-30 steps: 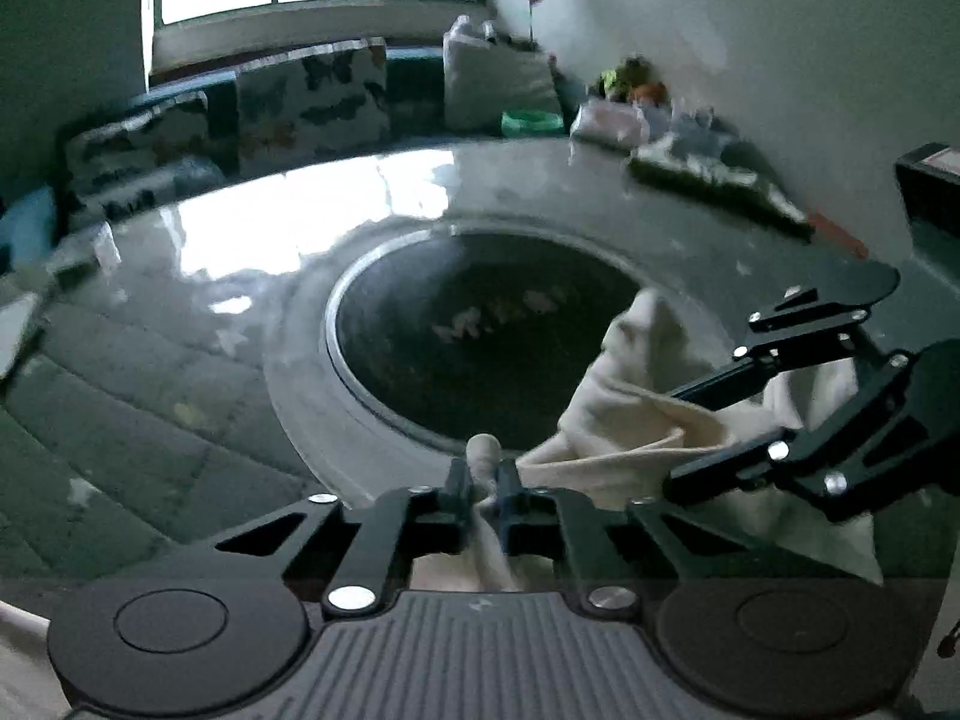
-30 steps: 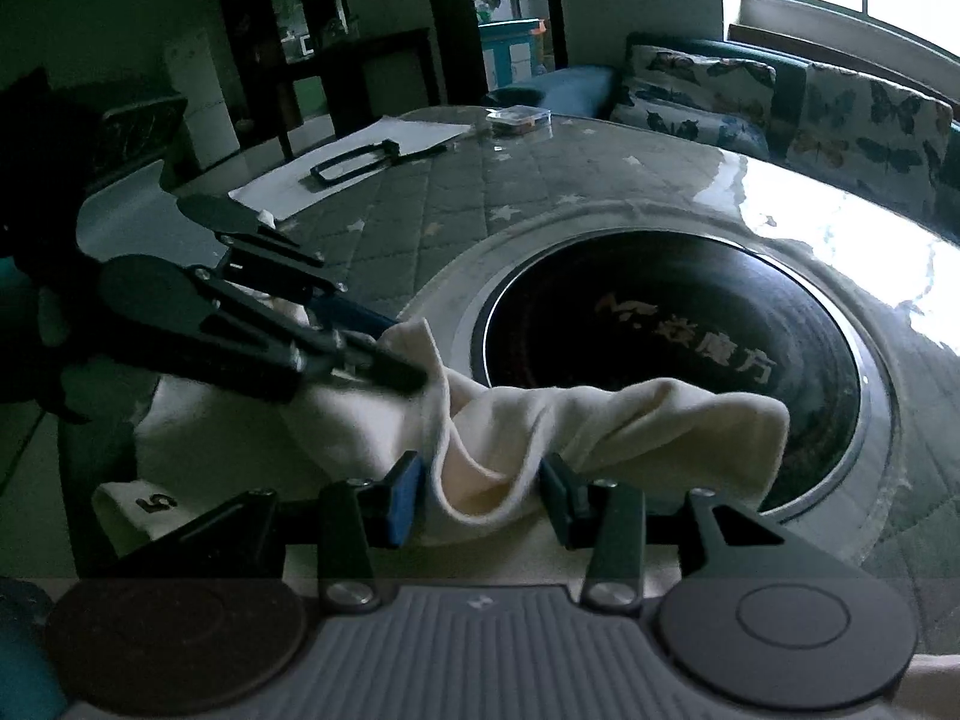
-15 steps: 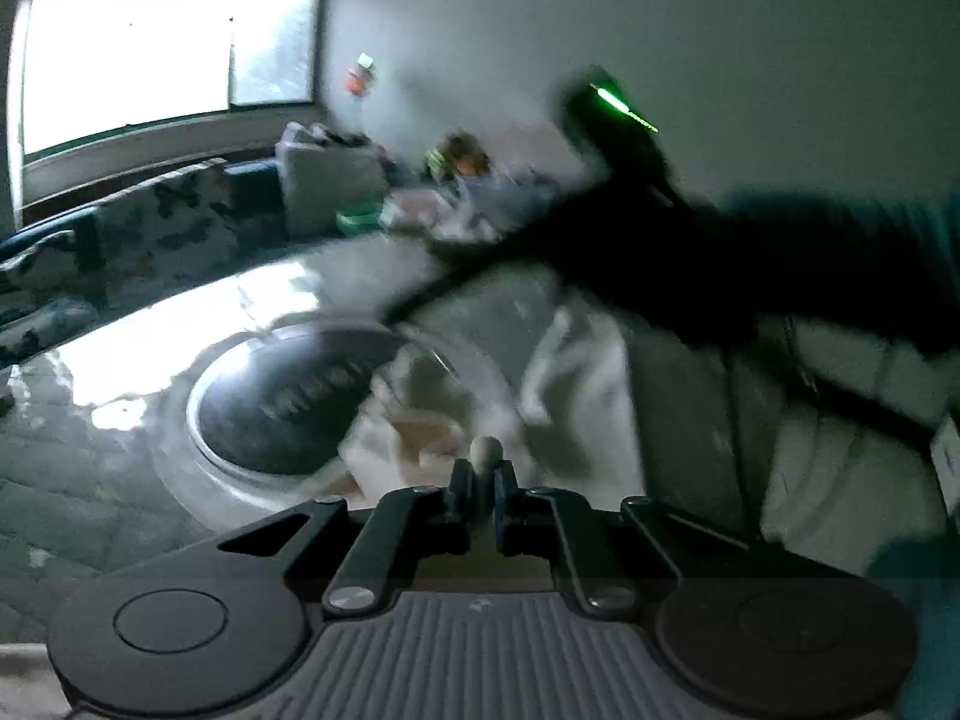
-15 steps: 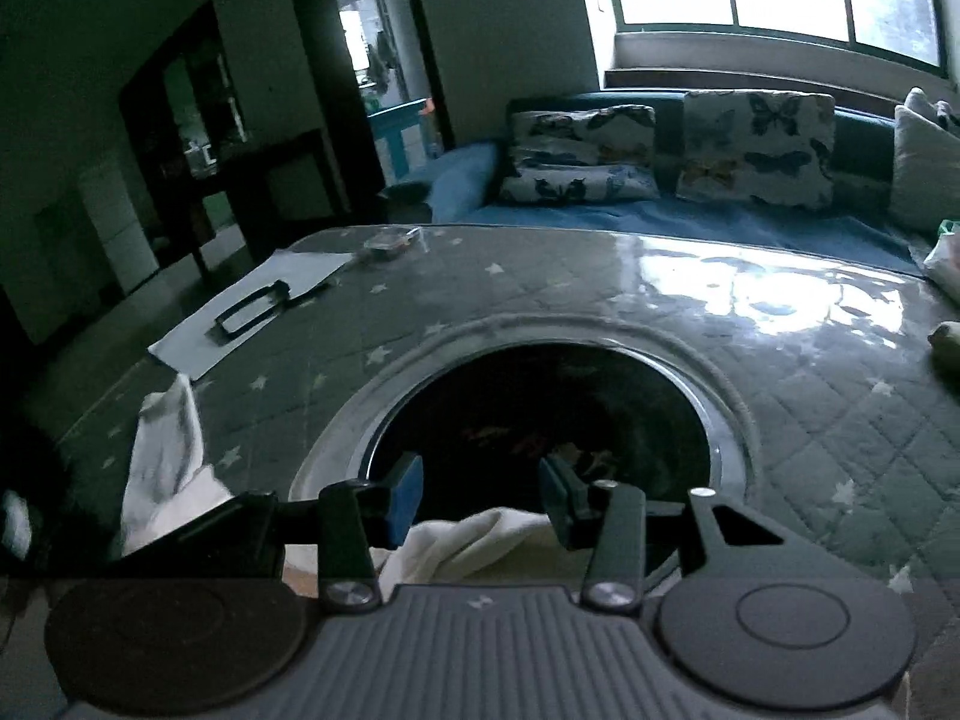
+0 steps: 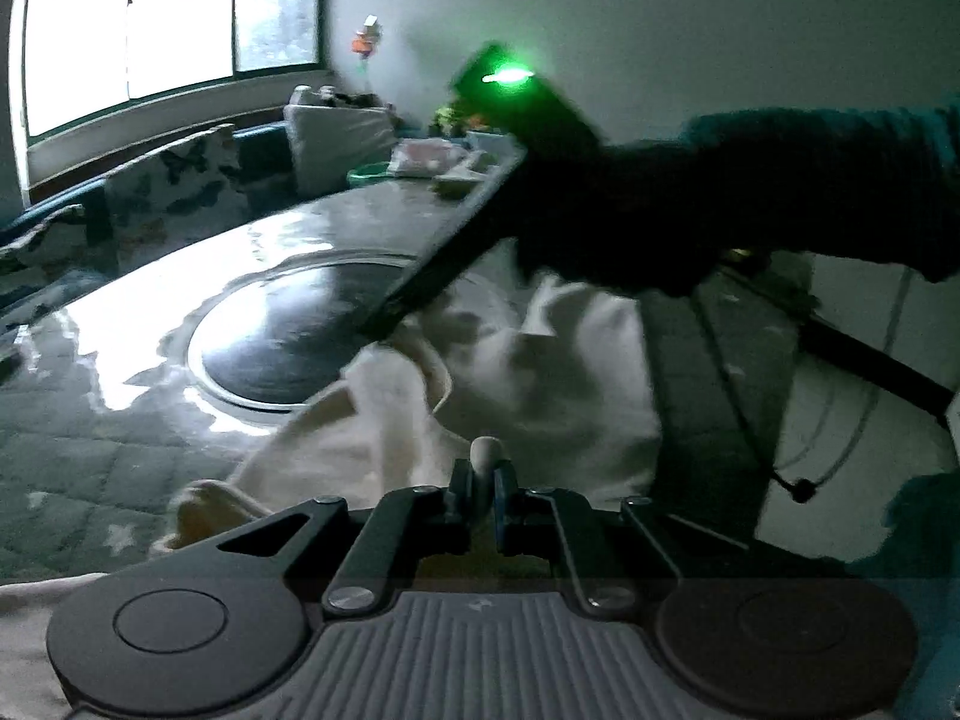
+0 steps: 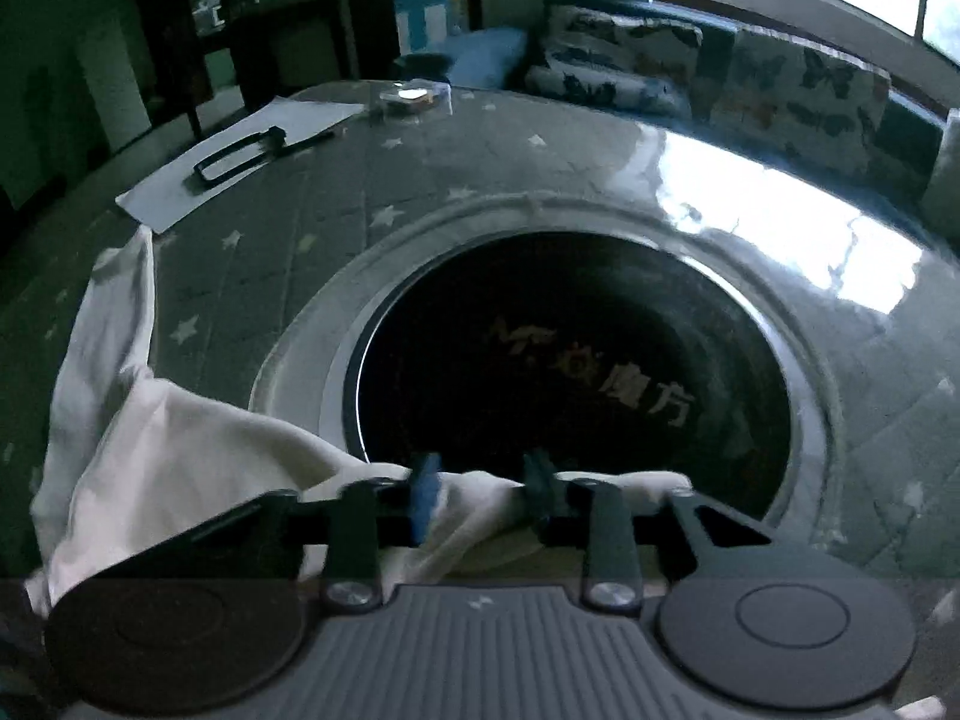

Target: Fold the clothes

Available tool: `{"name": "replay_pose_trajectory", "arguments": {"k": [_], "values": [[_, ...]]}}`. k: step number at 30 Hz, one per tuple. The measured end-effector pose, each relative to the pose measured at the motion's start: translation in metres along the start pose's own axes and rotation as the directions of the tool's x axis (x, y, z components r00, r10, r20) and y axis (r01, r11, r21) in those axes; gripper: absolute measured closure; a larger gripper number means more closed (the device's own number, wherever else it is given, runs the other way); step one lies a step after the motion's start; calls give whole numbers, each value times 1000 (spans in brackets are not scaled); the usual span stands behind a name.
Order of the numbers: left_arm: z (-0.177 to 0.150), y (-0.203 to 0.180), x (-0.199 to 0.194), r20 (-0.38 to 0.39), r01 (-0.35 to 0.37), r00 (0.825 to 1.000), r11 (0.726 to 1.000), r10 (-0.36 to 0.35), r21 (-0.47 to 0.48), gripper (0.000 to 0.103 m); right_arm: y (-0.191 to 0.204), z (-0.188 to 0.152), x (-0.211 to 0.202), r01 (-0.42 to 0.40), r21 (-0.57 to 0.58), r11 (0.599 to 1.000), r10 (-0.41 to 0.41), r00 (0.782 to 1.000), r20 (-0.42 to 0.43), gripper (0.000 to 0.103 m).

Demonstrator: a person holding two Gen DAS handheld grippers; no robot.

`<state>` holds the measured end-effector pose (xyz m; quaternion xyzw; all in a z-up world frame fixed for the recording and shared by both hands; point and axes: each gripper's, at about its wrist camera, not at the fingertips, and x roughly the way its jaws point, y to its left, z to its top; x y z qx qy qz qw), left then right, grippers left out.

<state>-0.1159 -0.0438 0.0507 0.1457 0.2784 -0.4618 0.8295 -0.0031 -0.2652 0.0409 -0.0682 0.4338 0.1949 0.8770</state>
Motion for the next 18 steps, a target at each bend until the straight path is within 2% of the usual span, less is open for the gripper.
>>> {"name": "replay_pose_trajectory", "arguments": {"k": [1, 6, 10, 13, 16, 18], "values": [[1, 4, -2, 10, -22, 1000, 1000, 22, -12, 95, 1, -2, -5, 3, 1, 1000, -3, 1000, 13, 99], [7, 31, -27, 83, -122, 988, 987, 131, -106, 96, 4, -13, -34, 31, -3, 1000, -31, 996, 87, 99], [-2, 38, -41, 80, -149, 984, 979, 162, -142, 95, 4, -34, -66, 20, 38, 999, -25, 993, 117, 99], [-12, 36, -42, 37, -144, 988, 979, 151, -144, 96, 9, -54, -78, -16, 65, 998, 10, 996, 85, 99], [-18, 34, -42, 5, -149, 988, 979, 151, -139, 96, 19, -72, -76, -68, 45, 997, 69, 997, -33, 98], [-21, 36, -43, -5, -157, 987, 977, 158, -144, 96, 23, -76, -77, -103, 40, 994, 106, 992, -73, 92]]}}
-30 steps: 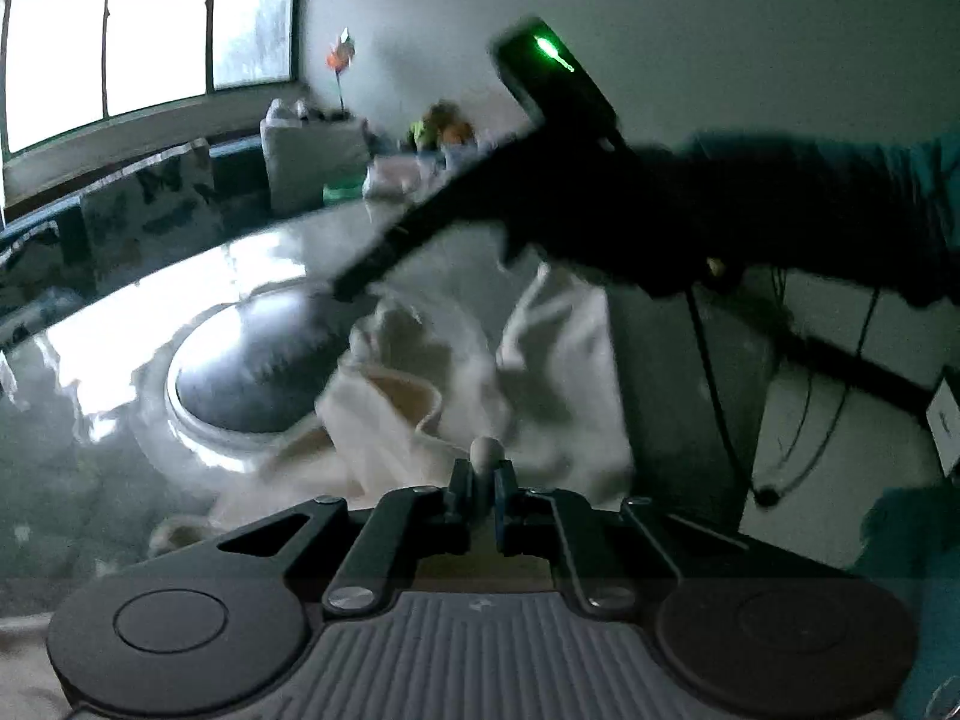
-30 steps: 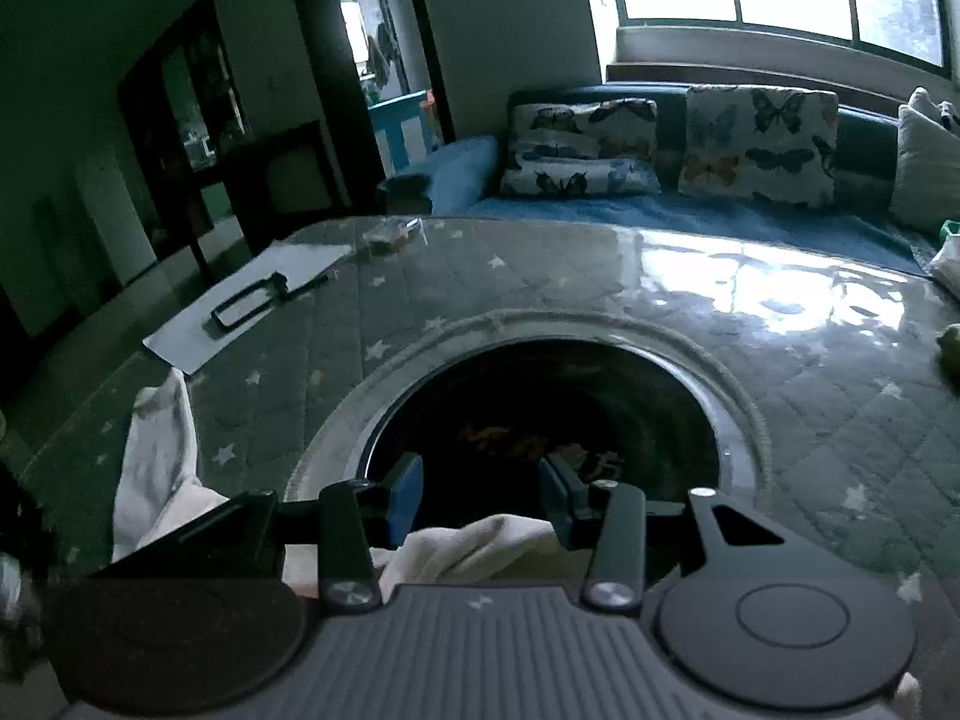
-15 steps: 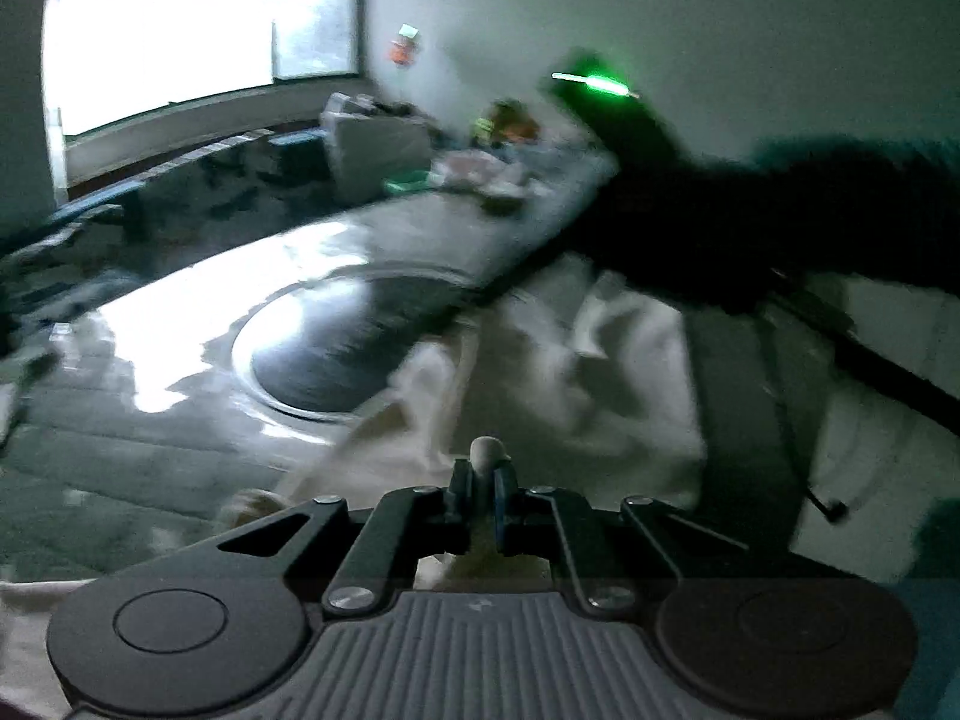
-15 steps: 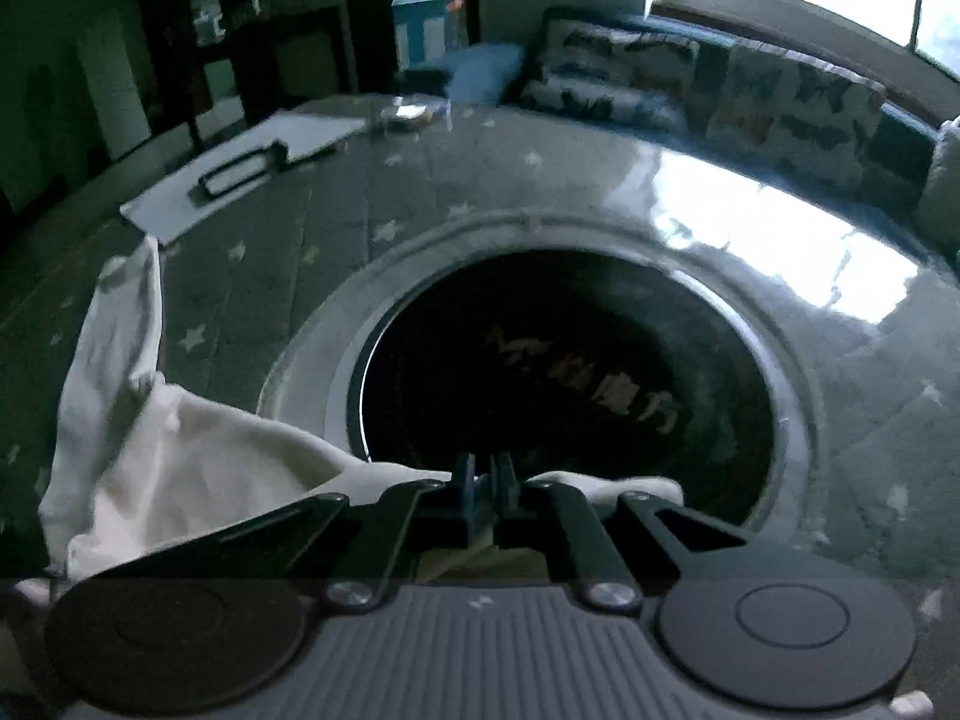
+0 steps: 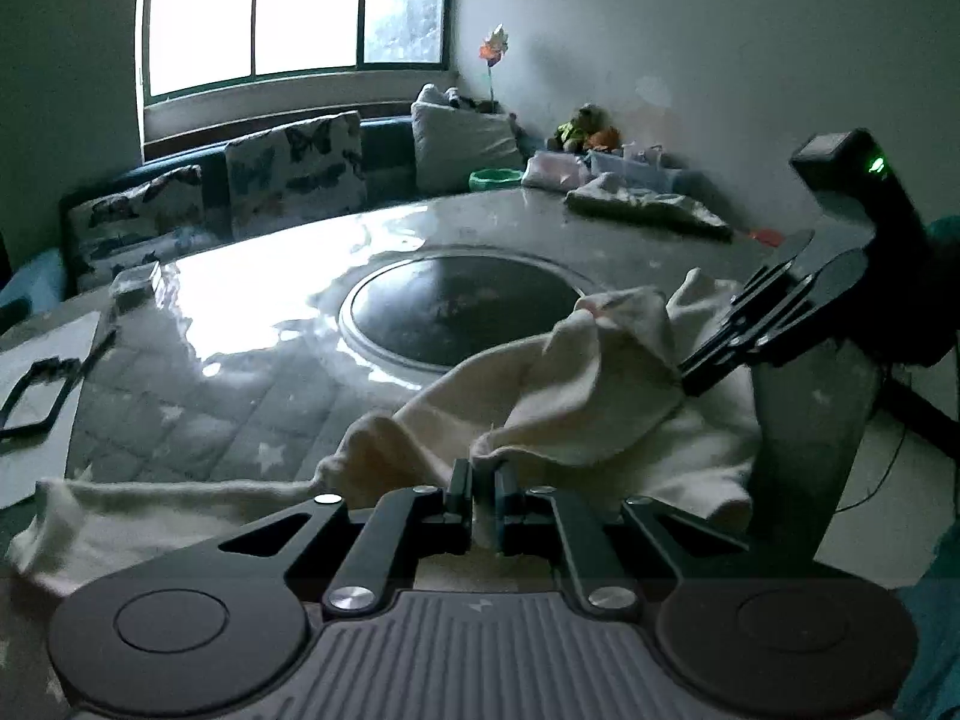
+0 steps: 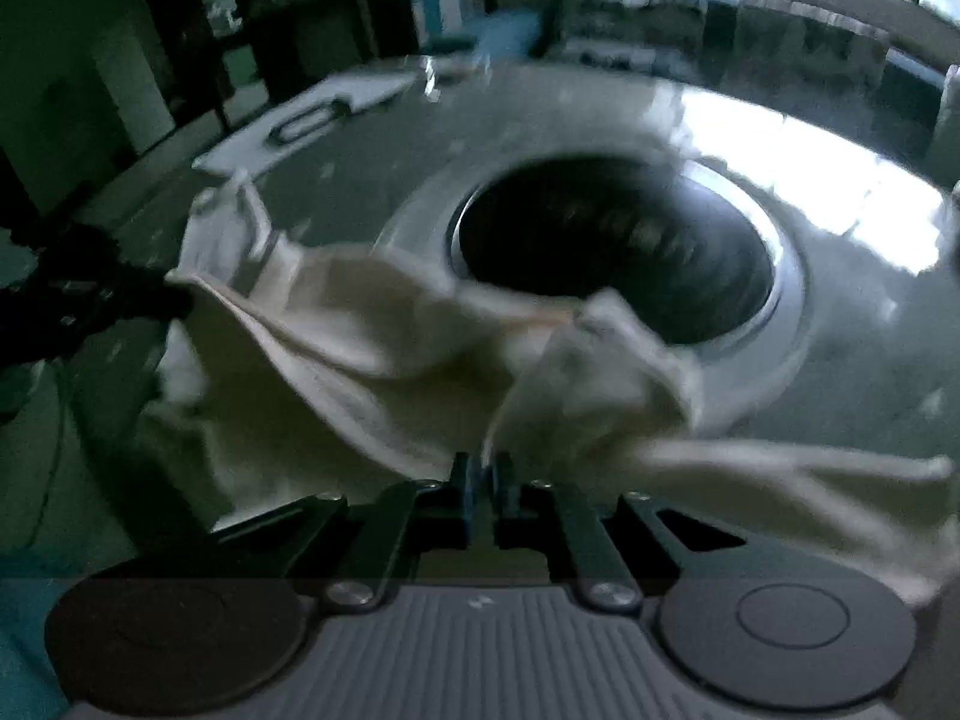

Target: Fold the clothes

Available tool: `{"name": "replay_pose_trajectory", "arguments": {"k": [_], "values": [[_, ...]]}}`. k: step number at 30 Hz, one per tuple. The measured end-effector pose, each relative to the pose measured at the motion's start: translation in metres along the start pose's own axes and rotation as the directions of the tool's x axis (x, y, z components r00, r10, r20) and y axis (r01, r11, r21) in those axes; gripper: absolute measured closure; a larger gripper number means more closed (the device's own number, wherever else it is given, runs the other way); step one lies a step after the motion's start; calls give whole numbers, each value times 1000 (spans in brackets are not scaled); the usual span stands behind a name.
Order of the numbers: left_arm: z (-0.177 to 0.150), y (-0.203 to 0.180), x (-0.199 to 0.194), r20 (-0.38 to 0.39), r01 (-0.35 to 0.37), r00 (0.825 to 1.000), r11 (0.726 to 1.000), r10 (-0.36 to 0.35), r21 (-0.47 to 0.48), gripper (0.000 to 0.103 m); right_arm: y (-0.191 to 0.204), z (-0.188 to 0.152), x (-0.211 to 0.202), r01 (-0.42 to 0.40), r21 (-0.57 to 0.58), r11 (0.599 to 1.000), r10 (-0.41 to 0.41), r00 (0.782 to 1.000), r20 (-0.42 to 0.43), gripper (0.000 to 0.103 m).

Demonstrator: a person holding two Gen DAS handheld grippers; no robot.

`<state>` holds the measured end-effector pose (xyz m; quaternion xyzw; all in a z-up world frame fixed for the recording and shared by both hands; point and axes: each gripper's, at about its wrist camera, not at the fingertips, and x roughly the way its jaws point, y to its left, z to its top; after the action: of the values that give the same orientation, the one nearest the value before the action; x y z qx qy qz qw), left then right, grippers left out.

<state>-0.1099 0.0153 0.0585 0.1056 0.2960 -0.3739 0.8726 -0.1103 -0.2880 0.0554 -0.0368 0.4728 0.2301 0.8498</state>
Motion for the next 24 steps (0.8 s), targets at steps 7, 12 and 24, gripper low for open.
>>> {"name": "replay_pose_trajectory", "arguments": {"k": [7, 12, 24], "values": [[-5, 0, 3, -12, -7, 1000, 1000, 8, 6, 95, -19, 45, -31, 20, 49, 999, -29, 982, 188, 74], [-5, 0, 2, -12, -21, 1000, 1000, 22, 13, 95, -54, 80, 3, 62, 83, 995, -75, 984, 160, 69], [6, 16, 9, 1, -58, 998, 998, 58, -16, 95, -51, 67, 61, 55, -62, 997, -52, 998, 46, 77]]}}
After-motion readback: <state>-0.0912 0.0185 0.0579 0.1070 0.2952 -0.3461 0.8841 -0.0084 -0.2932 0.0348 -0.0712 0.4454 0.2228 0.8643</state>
